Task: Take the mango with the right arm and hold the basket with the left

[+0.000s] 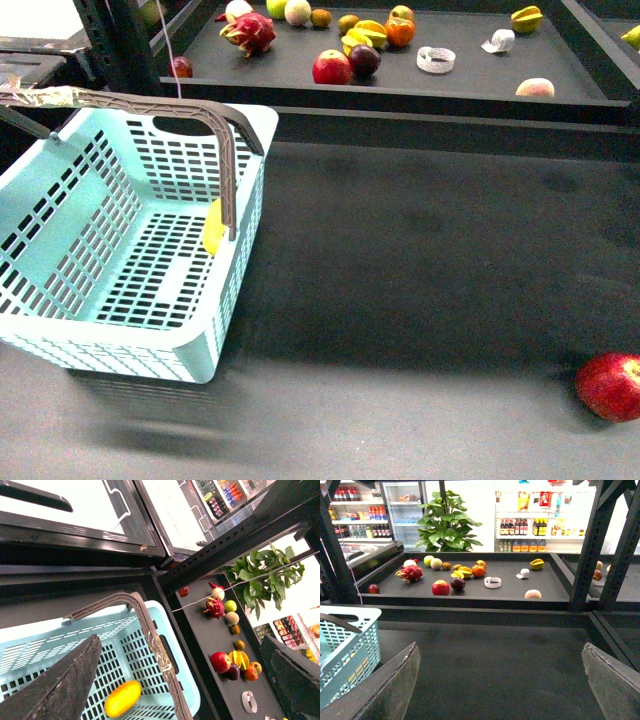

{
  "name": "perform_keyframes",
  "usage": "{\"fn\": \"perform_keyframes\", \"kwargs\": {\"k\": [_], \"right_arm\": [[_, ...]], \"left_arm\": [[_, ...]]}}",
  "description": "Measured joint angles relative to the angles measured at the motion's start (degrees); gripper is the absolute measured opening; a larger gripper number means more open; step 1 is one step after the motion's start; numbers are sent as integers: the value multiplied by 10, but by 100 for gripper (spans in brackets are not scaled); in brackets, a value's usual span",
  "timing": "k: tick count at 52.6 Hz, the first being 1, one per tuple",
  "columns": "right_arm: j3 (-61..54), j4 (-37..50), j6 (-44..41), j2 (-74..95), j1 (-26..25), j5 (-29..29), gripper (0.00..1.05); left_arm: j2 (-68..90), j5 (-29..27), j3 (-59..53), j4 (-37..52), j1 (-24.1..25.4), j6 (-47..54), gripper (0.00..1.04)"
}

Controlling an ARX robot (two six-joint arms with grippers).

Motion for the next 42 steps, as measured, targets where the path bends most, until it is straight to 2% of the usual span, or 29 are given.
{"fn": "perform_keyframes", "kwargs": {"k": [9,11,14,15,17,23,25,28,32,42], "right_arm": [[0,0,0,0,0,0,96],[0,0,0,0,0,0,96],[0,0,0,0,0,0,96],[0,0,0,0,0,0,96],[0,0,0,0,0,0,96],[0,0,0,0,0,0,96],[0,0,0,0,0,0,96],[0,0,0,0,0,0,96],[0,0,0,0,0,0,96],[0,0,0,0,0,0,96]], "left_arm": [[-1,2,0,-2,-1,19,96],[-3,115,-25,75,19,89,89],[-19,292,-87,210,41,275,75],[-29,338,-106,240,44,339,69],[-44,380,-125,259,48,416,62],[-89,408,-171,266,56,546,41],[-104,409,-188,266,60,566,32],[-123,440,-206,263,82,584,21],[-166,444,-236,252,97,597,2],[-254,446,-280,206,98,604,2]]}}
